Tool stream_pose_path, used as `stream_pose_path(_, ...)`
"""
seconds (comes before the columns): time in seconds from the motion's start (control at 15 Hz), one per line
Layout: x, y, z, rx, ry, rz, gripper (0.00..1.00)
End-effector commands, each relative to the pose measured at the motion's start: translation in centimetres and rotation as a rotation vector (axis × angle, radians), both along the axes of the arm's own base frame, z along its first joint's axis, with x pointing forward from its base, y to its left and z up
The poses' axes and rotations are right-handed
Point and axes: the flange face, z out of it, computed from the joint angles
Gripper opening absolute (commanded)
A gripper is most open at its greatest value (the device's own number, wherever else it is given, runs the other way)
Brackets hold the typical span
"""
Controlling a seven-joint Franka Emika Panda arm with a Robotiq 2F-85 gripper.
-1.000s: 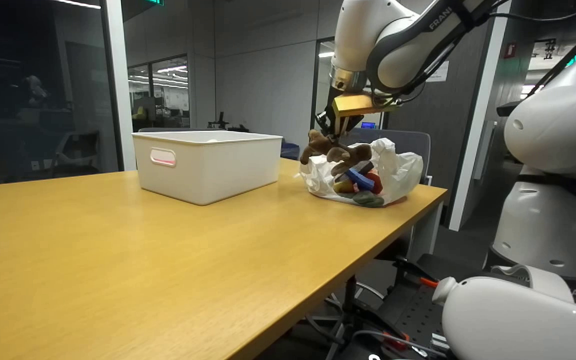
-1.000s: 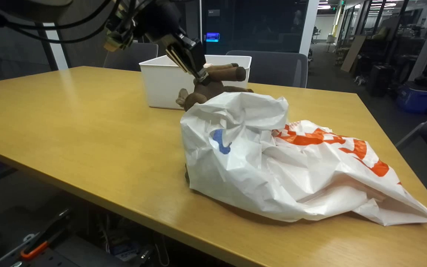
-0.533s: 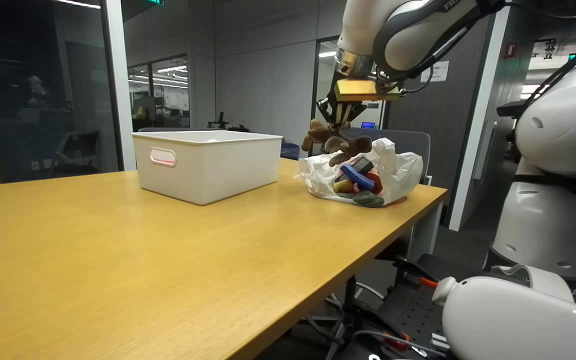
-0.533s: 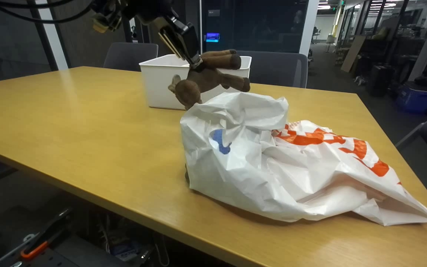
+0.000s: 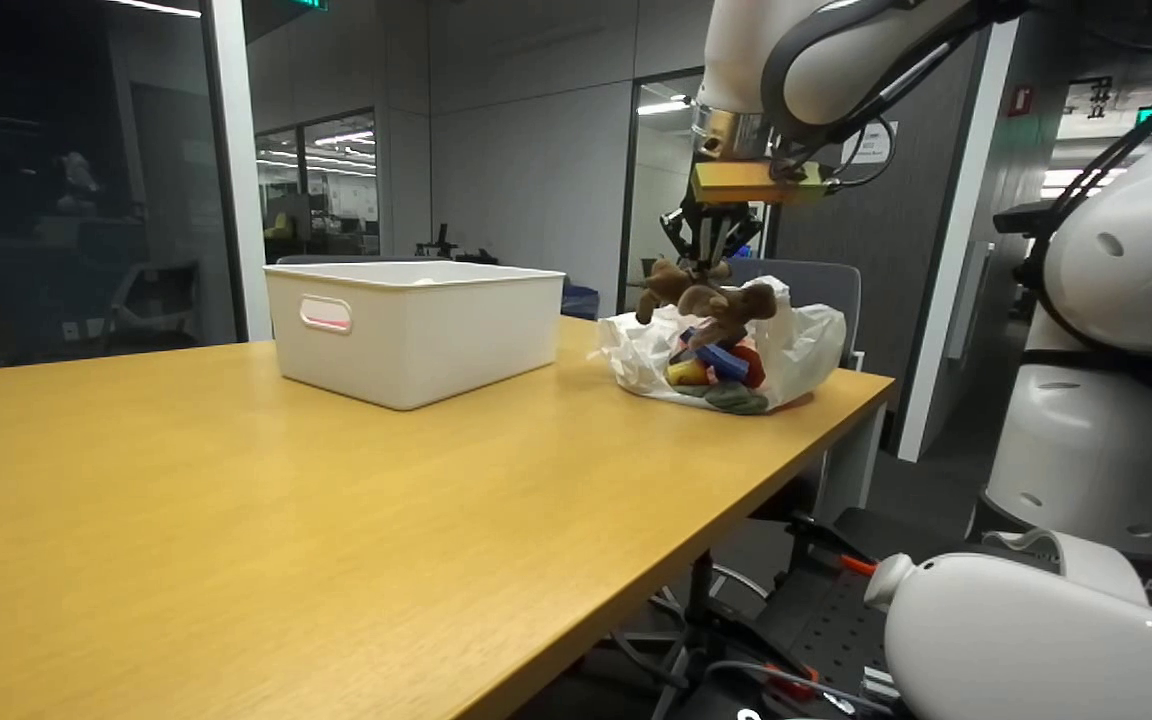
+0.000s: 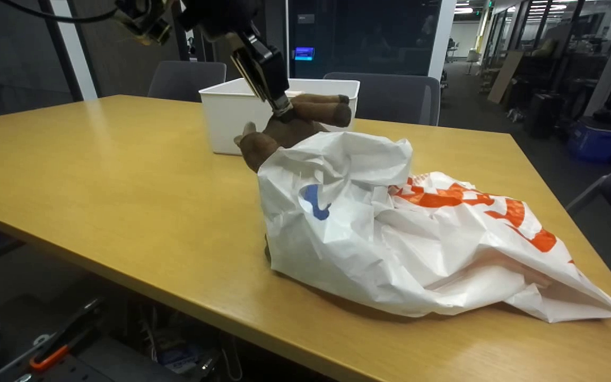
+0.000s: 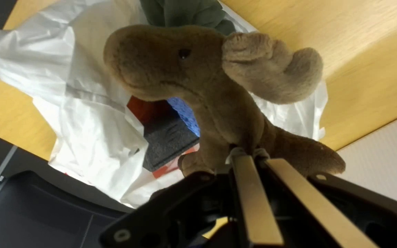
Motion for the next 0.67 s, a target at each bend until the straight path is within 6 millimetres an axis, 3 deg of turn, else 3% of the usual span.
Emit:
stream_pose_path(0.0, 0.0, -2.0, -1.7, 0.005, 0.038, -0.029, 0.01)
stream_pose_path(0.27, 0.3, -3.8, -5.2, -0.063, 0.096, -0.020, 0.01)
stream_pose_path(0.6, 0.4, -3.0, -7.1, -0.338, 0.104, 0.021, 0.01)
